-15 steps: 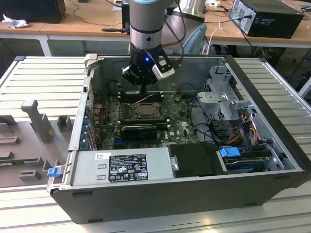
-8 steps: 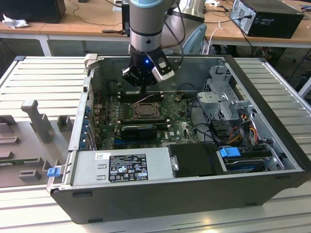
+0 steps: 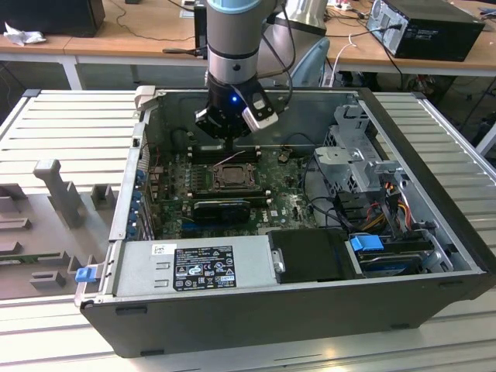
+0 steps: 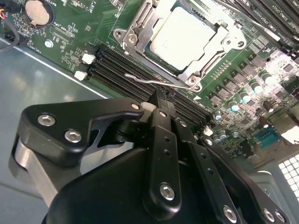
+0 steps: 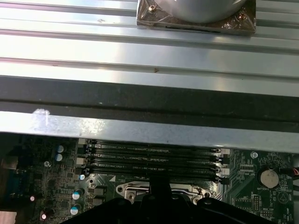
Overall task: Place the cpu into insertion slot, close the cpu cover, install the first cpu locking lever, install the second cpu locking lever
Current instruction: 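Install the first cpu locking lever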
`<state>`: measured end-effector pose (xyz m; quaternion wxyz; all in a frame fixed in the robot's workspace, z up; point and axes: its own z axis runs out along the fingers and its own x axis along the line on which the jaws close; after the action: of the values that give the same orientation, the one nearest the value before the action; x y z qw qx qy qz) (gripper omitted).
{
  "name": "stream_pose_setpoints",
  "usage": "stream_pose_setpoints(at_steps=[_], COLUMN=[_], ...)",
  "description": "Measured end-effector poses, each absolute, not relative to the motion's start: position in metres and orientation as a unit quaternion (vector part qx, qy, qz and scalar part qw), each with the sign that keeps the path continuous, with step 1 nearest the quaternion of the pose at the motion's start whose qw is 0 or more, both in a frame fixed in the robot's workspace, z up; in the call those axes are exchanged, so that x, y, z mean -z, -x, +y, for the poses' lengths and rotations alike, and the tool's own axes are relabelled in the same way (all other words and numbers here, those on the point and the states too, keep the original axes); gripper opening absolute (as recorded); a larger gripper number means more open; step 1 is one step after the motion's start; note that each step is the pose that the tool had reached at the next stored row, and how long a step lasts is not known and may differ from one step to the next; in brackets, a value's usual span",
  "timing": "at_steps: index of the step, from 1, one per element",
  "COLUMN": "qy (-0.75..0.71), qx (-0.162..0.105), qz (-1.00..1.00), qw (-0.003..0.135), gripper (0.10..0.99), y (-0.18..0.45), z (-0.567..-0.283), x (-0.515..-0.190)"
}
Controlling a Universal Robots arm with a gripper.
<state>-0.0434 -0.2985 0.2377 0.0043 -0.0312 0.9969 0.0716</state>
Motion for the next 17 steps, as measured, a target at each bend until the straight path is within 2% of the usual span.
stream_pose_setpoints(at_steps=[17], qy=[0.032], qx=[-0.064], qz=[0.997], qw=[0.004], gripper=[0.106], y=[0.03], z=[-0.292], x=[-0.227])
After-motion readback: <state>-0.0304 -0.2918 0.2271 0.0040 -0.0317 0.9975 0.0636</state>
